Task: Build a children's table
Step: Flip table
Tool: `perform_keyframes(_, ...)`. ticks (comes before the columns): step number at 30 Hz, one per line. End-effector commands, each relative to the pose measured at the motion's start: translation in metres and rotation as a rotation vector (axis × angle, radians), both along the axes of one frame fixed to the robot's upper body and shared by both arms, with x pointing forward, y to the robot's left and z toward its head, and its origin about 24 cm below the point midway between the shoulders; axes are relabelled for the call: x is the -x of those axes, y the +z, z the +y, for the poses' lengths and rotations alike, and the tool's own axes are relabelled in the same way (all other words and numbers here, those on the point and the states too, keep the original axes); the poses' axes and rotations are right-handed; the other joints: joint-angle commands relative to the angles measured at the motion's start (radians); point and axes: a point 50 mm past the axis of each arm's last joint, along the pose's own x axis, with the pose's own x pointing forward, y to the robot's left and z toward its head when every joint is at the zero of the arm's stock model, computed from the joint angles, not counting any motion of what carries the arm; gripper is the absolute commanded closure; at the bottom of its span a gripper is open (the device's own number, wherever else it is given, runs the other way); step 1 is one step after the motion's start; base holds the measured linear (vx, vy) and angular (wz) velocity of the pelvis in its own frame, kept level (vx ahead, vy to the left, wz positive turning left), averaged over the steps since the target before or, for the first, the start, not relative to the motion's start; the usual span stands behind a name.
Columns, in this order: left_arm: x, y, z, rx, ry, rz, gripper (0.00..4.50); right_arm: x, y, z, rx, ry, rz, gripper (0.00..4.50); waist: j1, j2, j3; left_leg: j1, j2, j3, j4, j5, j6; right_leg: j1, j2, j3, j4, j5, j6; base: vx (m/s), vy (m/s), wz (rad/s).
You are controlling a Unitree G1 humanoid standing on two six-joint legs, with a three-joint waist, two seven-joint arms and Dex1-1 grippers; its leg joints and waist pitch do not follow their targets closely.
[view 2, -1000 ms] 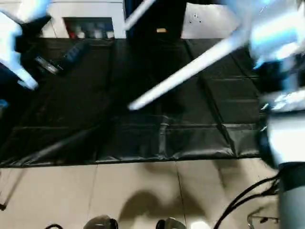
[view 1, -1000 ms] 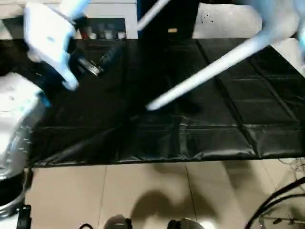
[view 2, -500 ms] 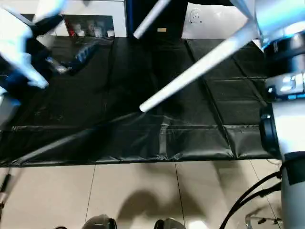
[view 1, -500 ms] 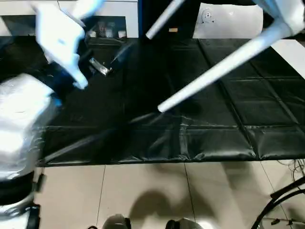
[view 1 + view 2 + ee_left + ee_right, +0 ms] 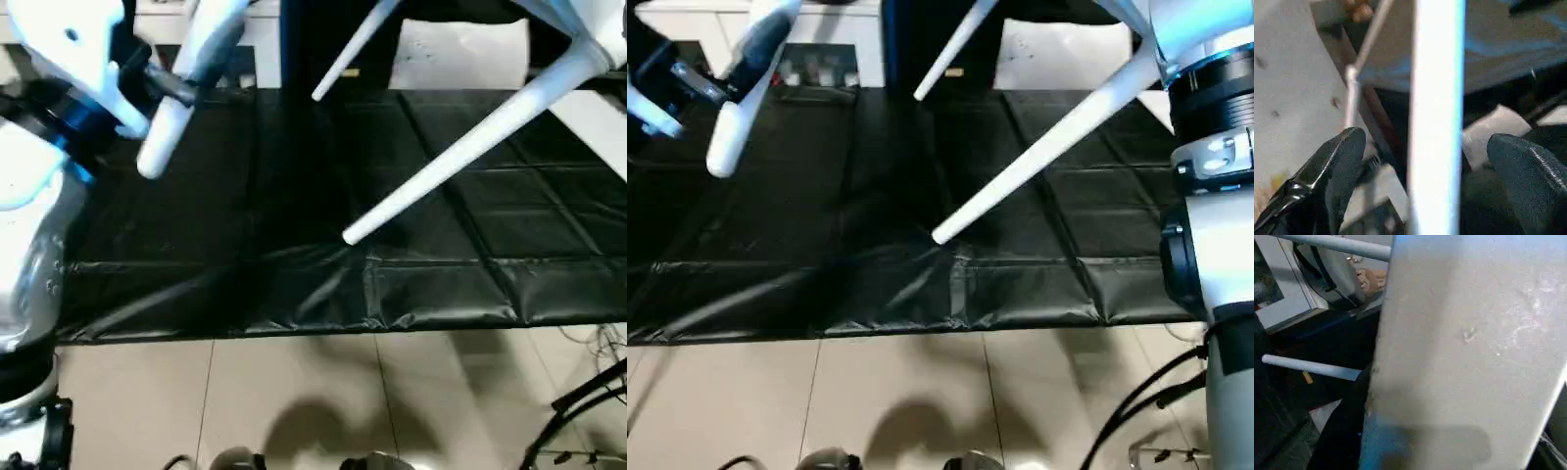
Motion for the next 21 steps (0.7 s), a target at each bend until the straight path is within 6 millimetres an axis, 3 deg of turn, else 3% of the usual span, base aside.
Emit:
perform_keyframes(1, -0.005, -0.010, -0.006, 0.043, -0.039, 0.053, 0.19, -0.006, -0.029, 0.017, 0.227, 0.017, 0.075, 2.55, -0.012, 0.007, -0.064, 0.013, 0.072, -0.042, -0.079, -0.293, -0.007, 0.038, -0.106, 0.085, -0.101, -0.442, -0.067, 0.000, 0.000, 0.00)
perform_keyframes(4, -0.009, -0.018, -0.007, 0.069, -0.014, 0.090, 0.19, -0.007, -0.029, 0.019, 0.225, 0.021, 0.078, 2.55, -0.009, 0.007, -0.071, 0.004, 0.077, -0.041, -0.079, -0.234, -0.005, 0.047, -0.109, 0.094, -0.086, -0.330, -0.116, 0.000, 0.000, 0.00)
perform_keyframes(5, -0.011, -0.021, -0.005, 0.067, 0.009, 0.096, 0.33, -0.007, -0.029, 0.020, 0.224, 0.023, 0.079, 2.55, -0.009, 0.006, -0.072, 0.008, 0.077, -0.039, -0.078, -0.229, -0.005, 0.044, -0.107, 0.096, -0.084, -0.304, -0.132, 0.000, 0.000, 0.00)
perform_keyframes(8, -0.017, -0.025, 0.004, 0.064, 0.093, 0.096, 0.64, -0.008, -0.033, 0.022, 0.229, 0.032, 0.094, 2.55, -0.006, 0.005, -0.075, 0.007, 0.075, -0.036, -0.077, -0.206, 0.002, 0.048, -0.105, 0.097, -0.079, -0.263, -0.149, 0.000, 0.000, 0.00)
perform_keyframes(10, -0.018, -0.026, 0.006, 0.077, 0.104, 0.094, 0.82, -0.008, -0.034, 0.023, 0.230, 0.034, 0.098, 2.55, -0.003, 0.003, -0.075, 0.008, 0.078, -0.037, -0.078, -0.198, 0.001, 0.050, -0.108, 0.097, -0.078, -0.257, -0.151, 0.000, 0.000, 0.00)
perform_keyframes(12, -0.019, -0.025, 0.008, 0.077, 0.122, 0.081, 0.94, -0.009, -0.037, 0.023, 0.239, 0.032, 0.117, 2.55, 0.000, 0.009, -0.073, 0.014, 0.081, -0.038, -0.081, -0.221, -0.009, 0.045, -0.106, 0.097, -0.081, -0.265, -0.157, 0.000, 0.000, 0.00)
perform_keyframes(16, -0.018, -0.027, 0.009, 0.093, 0.142, 0.074, 1.28, -0.012, -0.046, 0.023, 0.279, 0.024, 0.176, 2.55, -0.004, 0.008, -0.063, 0.031, 0.083, -0.040, -0.088, -0.348, -0.040, 0.035, -0.106, 0.096, -0.094, -0.356, -0.144, 0.000, 0.000, 0.00)
perform_keyframes(18, -0.016, -0.032, 0.006, 0.112, 0.132, 0.088, 1.45, -0.013, -0.050, 0.024, 0.292, 0.025, 0.201, 2.55, -0.006, 0.005, -0.064, 0.032, 0.083, -0.044, -0.090, -0.379, -0.049, 0.040, -0.110, 0.095, -0.097, -0.384, -0.130, 0.000, 0.000, 0.00)
perform_keyframes(21, -0.014, -0.037, 0.004, 0.111, 0.122, 0.099, 1.58, -0.014, -0.054, 0.026, 0.298, 0.029, 0.223, 2.55, -0.005, 0.007, -0.066, 0.026, 0.084, -0.046, -0.092, -0.357, -0.047, 0.044, -0.112, 0.097, -0.093, -0.359, -0.130, 0.000, 0.000, 0.00)
